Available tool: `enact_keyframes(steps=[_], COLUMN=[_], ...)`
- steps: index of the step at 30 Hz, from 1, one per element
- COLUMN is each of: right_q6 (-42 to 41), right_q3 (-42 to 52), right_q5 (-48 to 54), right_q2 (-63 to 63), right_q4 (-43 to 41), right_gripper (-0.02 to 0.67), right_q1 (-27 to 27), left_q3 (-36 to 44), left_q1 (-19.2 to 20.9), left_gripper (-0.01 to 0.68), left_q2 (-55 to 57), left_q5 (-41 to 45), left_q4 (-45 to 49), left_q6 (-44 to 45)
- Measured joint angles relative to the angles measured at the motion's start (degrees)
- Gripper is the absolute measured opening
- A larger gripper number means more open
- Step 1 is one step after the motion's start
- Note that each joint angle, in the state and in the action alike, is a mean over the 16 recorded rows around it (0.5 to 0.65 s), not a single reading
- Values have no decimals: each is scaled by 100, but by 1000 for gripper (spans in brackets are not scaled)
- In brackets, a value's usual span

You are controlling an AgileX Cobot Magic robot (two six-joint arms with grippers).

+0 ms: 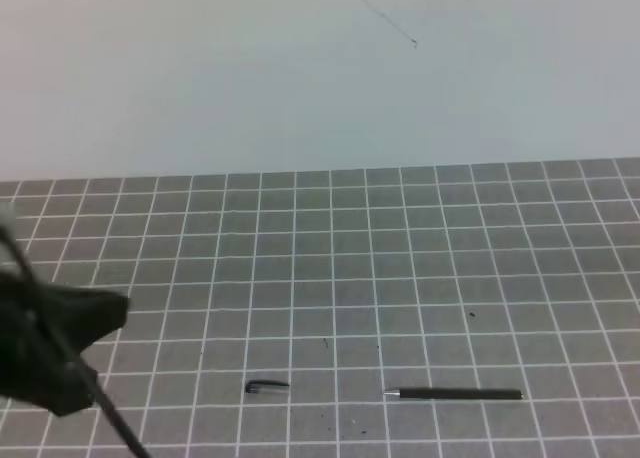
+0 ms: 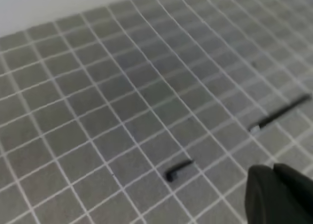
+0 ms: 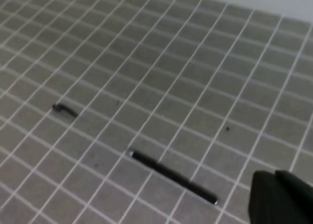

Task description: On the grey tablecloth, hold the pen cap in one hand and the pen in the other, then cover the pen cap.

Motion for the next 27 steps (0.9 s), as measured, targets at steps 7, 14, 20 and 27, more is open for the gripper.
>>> enact_keyframes(steps=[7,14,20,27], right_q6=[-337,-573,-656,-640], right_q3=[-343,-384,-384,-384], right_q5=[553,577,579,626], right_q2=[840,1078,1103,1107], right_q4=[31,87,92,93], right_gripper=[-4,-4,-4,-4], right_q1=[208,482,607,613], left_q3=[-1058,-2004,-2625,-2965], left_q1=[-78,-634,-1456,-2322], left_gripper=[-2,-2,-2,7], left_q2=[1523,2690,3495,4260], left_q5=[689,1149,1464,1479], left_q4=[371,1477,2726,3671], left_q6=[793,943,974,883])
